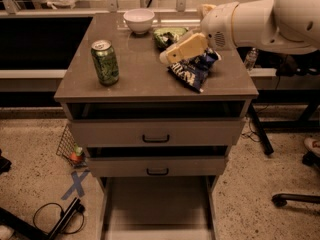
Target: Place green can into bottom drawer
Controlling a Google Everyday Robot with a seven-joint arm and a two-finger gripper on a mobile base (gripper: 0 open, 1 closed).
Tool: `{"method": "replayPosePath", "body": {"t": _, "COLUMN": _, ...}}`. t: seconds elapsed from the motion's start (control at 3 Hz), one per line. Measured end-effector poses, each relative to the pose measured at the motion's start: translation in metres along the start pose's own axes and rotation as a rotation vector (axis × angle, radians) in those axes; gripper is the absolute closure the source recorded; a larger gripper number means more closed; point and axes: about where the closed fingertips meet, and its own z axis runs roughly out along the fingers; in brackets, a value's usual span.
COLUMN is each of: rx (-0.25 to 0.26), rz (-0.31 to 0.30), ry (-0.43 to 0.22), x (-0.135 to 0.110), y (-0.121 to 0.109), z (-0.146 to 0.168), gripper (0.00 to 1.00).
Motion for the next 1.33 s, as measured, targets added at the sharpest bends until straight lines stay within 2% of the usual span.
{"method": "replayPosePath", "body": {"t": 0.33, "rx": -0.066, "rz": 0.035, "ry": -0.061, "x": 0.000, "y": 0.015, "z": 0.059, "gripper": 0.00}}
{"method": "replayPosePath", "body": {"t": 0.67, "rx": -0.127, "rz": 0.088, "ry": -0.167, "x": 0.000, "y": 0.025, "z": 0.122, "gripper": 0.00}}
{"method": "replayPosePath", "body": {"t": 1.0, "rx": -0.186, "rz": 0.132, "ry": -0.254, "x": 0.000, "y": 0.038, "z": 0.165, "gripper": 0.00}}
{"method": "replayPosePath", "body": {"t": 1.33, "rx": -0.236, "rz": 0.163, "ry": -0.314, "x": 0.001, "y": 0.054, "z": 0.194, "gripper": 0.00}}
